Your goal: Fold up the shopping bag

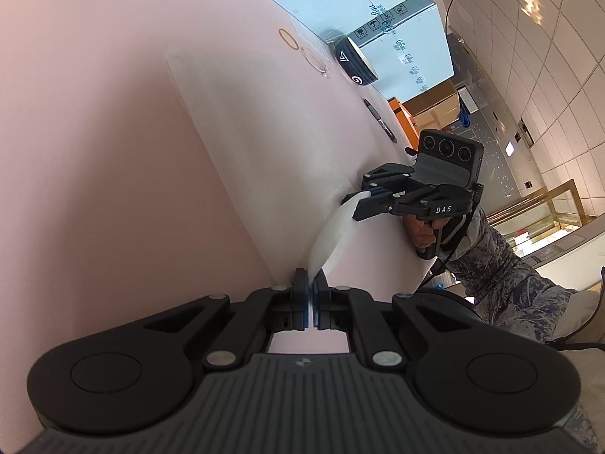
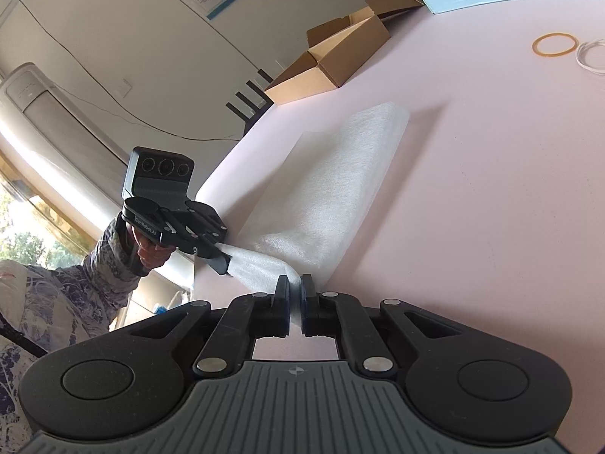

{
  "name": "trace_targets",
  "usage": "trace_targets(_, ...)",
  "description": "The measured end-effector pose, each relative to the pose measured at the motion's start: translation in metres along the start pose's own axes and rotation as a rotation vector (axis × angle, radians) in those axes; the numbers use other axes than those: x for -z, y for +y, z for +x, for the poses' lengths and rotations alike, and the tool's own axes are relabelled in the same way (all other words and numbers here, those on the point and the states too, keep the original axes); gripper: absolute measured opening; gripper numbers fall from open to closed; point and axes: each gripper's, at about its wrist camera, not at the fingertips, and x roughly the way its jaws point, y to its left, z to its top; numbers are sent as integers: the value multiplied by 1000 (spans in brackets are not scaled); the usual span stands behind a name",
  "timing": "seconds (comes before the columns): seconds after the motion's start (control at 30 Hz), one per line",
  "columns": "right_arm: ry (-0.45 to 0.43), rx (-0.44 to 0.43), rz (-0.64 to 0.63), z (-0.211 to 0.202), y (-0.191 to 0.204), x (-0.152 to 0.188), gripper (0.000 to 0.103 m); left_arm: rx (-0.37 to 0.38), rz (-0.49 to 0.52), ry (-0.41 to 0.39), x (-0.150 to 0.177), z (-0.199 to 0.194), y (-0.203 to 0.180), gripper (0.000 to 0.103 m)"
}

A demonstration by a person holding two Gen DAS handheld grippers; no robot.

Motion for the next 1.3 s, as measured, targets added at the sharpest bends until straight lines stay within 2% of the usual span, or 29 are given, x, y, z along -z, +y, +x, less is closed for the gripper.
trace_targets(0.23, 29, 31, 91, -2, -3, -6, 3, -29, 11, -1, -1, 0, -4, 4)
trace_targets(0.4, 85, 10, 178, 0, -16, -17, 3, -86, 41, 21, -2, -4, -13, 4)
trace_targets(0.53, 125, 1, 209, 1, -23, -24, 3, -159, 71, 31, -5, -8, -20, 4)
trace_targets(0.63, 121, 5, 207, -1, -24, -22, 3, -228, 84, -15, -1, -21, -25, 6)
trace_targets(0.67, 120, 6, 206, -1, -23, -22, 3, -245, 88, -40, 2, -26, -27, 11)
trace_targets(0.73, 122, 11, 201, -2, -23, -22, 3, -263, 97, -111, 8, -39, -34, 12)
trace_targets(0.83, 125, 21, 186, -3, -20, -22, 2, -238, 120, -203, 11, -45, -47, 12)
trace_targets(0.97, 118, 24, 174, -1, -19, -21, 2, -181, 228, -285, 12, -35, -77, 12)
trace_targets(1.07, 113, 28, 162, 1, -17, -21, 2, -130, 289, -291, 11, -12, -90, 12)
trace_targets(1.17, 103, 26, 152, 1, -18, -19, 3, -92, 281, -293, 10, 15, -87, 12)
trace_targets(1.3, 102, 30, 138, 2, -16, -19, 2, -120, 257, -274, 11, 34, -78, 11)
